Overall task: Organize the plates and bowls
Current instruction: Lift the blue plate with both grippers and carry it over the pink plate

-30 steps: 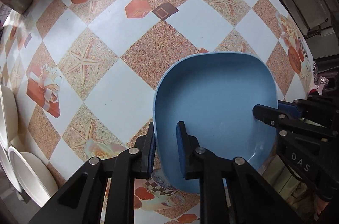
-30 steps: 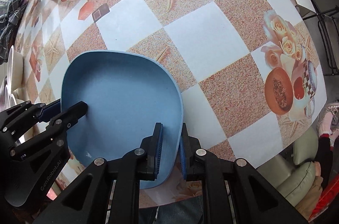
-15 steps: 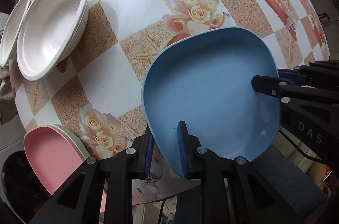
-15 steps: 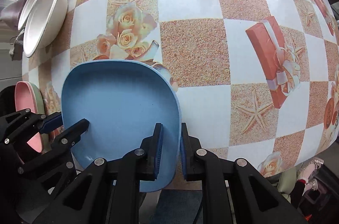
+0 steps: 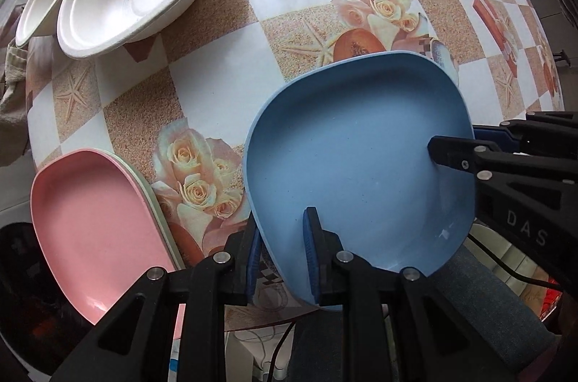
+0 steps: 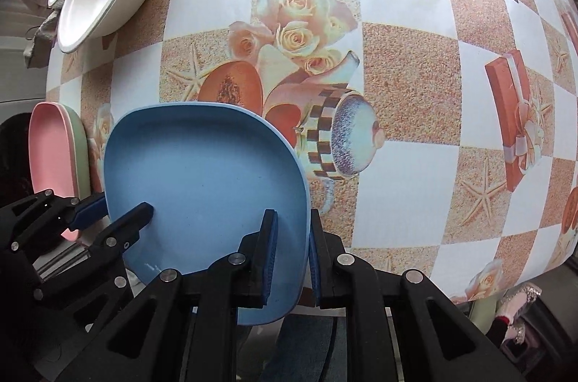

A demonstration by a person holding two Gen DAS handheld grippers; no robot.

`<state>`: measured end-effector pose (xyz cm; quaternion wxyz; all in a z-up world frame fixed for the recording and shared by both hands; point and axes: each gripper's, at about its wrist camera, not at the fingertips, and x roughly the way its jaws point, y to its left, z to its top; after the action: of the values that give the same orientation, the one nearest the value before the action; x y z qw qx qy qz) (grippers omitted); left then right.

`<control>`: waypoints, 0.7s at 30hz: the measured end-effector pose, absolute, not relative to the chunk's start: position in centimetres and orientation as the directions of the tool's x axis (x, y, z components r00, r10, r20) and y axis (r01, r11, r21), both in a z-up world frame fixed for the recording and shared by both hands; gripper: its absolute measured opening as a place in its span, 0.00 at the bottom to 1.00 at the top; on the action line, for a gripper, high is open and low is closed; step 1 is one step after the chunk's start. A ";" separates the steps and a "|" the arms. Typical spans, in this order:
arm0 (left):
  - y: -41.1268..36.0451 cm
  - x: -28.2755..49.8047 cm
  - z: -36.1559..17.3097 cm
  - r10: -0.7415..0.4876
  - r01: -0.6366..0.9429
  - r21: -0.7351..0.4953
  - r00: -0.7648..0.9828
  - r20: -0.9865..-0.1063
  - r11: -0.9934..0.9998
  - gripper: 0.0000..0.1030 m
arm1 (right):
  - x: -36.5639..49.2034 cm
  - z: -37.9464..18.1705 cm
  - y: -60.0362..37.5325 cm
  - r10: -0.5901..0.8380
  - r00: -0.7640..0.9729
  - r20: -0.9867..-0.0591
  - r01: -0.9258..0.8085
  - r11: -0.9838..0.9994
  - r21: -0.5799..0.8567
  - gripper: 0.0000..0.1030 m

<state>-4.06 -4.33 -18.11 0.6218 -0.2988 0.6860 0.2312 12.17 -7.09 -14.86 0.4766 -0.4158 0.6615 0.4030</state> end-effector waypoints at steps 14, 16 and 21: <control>-4.9 -3.5 -18.2 -0.133 -0.684 -0.072 -0.037 -0.990 0.726 0.23 | 10.0 -15.0 -8.1 -0.149 -0.188 -0.971 -0.942 0.307 0.135 0.18; -4.9 -3.4 -18.2 -0.137 -0.683 -0.076 -0.036 -0.990 0.727 0.23 | 10.3 -15.0 -8.2 -0.150 -0.199 -0.968 -0.934 0.329 0.141 0.18; -5.6 -3.1 -18.0 -0.153 -0.649 -0.089 -0.043 -0.987 0.756 0.25 | 11.1 -15.1 -9.9 -0.156 -0.247 -0.956 -0.900 0.404 0.166 0.18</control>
<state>-3.05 -5.62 -17.98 0.6288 -0.2884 0.6946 0.1973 11.06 -9.89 -15.12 0.4787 -0.3840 0.6876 0.3882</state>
